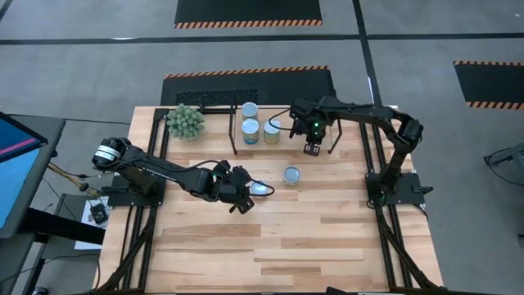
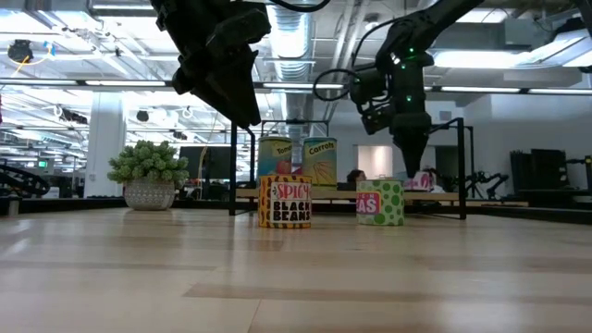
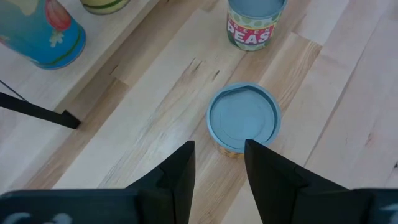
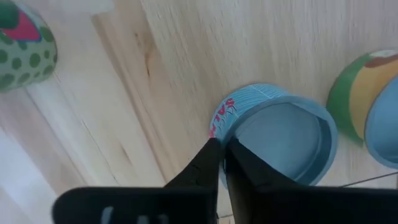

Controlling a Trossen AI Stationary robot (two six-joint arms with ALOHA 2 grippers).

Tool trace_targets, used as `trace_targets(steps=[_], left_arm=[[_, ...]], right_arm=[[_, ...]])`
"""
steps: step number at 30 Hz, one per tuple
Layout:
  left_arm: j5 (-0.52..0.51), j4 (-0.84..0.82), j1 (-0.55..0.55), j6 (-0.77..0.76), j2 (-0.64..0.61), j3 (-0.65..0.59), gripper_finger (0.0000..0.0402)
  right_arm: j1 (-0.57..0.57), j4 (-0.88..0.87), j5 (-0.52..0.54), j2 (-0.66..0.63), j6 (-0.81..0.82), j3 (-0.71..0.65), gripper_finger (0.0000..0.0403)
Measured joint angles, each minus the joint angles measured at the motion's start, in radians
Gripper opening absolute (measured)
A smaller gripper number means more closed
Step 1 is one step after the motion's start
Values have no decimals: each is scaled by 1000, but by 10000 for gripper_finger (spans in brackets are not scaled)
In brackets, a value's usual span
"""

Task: Pick and place cans onto a shelf
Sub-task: Put the canned salmon on the shelf, then put the canned peas on the shelf

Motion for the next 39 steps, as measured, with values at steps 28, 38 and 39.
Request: trace_targets(steps=[28, 38, 39], left_arm=[[8, 0, 0, 0, 0, 0, 128], [7, 1, 0, 2, 0, 0, 128], [7, 1, 0, -3, 0, 0, 128]], right_arm=[[3, -45, 62, -17, 75, 0, 73], [8, -62, 107, -81, 118, 56, 73], [11, -76, 106, -86, 127, 71, 73]])
